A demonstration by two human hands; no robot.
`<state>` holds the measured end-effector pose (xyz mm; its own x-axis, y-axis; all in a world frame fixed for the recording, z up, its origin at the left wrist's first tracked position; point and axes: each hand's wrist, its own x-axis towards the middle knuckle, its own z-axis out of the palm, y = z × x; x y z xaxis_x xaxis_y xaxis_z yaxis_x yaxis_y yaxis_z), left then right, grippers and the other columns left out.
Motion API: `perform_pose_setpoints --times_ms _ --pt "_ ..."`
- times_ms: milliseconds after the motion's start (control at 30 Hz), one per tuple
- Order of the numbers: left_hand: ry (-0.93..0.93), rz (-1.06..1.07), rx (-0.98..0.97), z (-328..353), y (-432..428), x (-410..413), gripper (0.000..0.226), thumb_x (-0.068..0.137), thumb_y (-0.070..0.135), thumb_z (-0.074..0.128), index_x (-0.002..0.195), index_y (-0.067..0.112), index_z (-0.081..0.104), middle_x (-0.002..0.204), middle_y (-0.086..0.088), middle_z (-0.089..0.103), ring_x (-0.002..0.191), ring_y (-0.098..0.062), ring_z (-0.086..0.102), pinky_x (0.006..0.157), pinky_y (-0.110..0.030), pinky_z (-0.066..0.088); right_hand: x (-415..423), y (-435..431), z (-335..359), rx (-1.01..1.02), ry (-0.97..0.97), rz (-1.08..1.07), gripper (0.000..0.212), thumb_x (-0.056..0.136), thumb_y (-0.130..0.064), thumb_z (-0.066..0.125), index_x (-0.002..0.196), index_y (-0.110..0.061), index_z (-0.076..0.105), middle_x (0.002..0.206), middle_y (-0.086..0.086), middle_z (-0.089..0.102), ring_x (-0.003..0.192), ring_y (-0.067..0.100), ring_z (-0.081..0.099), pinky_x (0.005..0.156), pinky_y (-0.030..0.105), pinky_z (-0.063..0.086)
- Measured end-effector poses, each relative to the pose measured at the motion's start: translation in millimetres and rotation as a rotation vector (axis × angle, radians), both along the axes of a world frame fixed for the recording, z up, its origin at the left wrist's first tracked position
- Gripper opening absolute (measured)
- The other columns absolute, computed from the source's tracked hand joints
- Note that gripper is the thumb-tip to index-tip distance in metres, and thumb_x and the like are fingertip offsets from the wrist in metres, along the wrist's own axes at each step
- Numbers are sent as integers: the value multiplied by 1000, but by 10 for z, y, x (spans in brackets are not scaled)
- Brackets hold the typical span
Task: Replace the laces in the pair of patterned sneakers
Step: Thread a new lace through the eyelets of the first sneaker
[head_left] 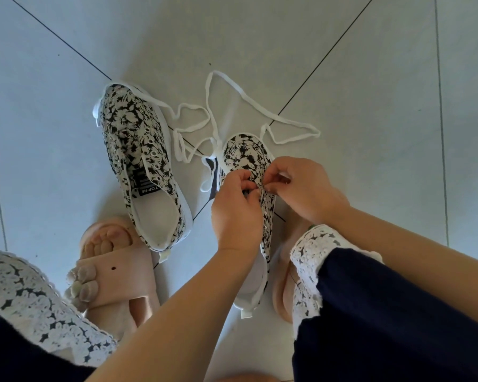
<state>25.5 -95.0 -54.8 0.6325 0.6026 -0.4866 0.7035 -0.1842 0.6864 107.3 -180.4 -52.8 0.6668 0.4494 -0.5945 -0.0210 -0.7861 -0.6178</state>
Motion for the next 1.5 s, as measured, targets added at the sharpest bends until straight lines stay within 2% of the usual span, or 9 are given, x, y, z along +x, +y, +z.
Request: perform_pose_setpoints --times_ms 200,333,467,767,933,1133,1233,1367,1500 --pt "12 -216 116 -18 84 -1 25 87 12 52 112 18 55 87 12 59 77 -12 54 67 -24 39 -14 30 26 -41 -136 105 19 84 -12 64 96 -24 56 74 -13 60 74 9 58 71 24 44" --pt "-22 -306 140 -47 110 -11 25 88 15 51 113 14 54 95 4 62 69 -12 48 65 -23 36 -32 -21 11 -17 -127 55 23 84 -15 64 101 -26 56 73 -17 61 70 -3 56 66 9 40" --pt "-69 -348 147 -53 155 -36 22 89 13 50 109 9 56 93 2 60 62 -9 41 63 -16 29 -56 -62 -14 2 -105 54 26 85 -20 65 108 -27 55 80 -14 61 77 4 60 74 16 44" --pt "-117 -240 49 73 271 -1 21 92 4 45 110 8 53 92 8 50 74 -5 46 68 -4 36 64 -153 103 40 -197 -13 20 87 -15 61 103 -26 61 85 -14 58 77 -7 50 67 -1 34" --pt "-141 5 -191 265 346 92 18 91 5 49 95 21 53 81 14 51 56 5 48 53 -11 41 -60 41 167 -19 -151 268 20 84 -40 61 100 -29 65 83 -8 45 73 6 43 65 18 32" --pt "-230 295 -722 511 550 170 27 86 -12 43 87 12 54 77 -2 48 49 -5 31 41 -13 29 65 24 406 146 -162 91 5 84 -29 64 81 -26 63 101 -13 54 99 -2 45 84 -3 22" --pt "-252 332 -805 517 563 168 27 85 -14 43 87 11 54 75 -1 48 49 -5 32 41 -14 31 60 50 543 361 63 -22 5 89 -17 58 89 -14 63 94 -8 65 91 0 60 90 15 43" --pt "-250 453 -877 446 574 131 19 87 -6 45 92 9 55 78 -2 52 61 -9 44 54 -19 39 40 97 558 388 197 -27 13 92 -6 50 91 -16 59 72 -5 60 69 22 58 74 40 50" --pt "-326 755 -1094 347 624 91 25 88 -1 35 96 6 57 86 -6 59 74 -15 53 75 -24 43 36 66 390 140 194 142 12 89 -27 58 95 -19 65 88 -2 67 87 21 65 77 23 48"
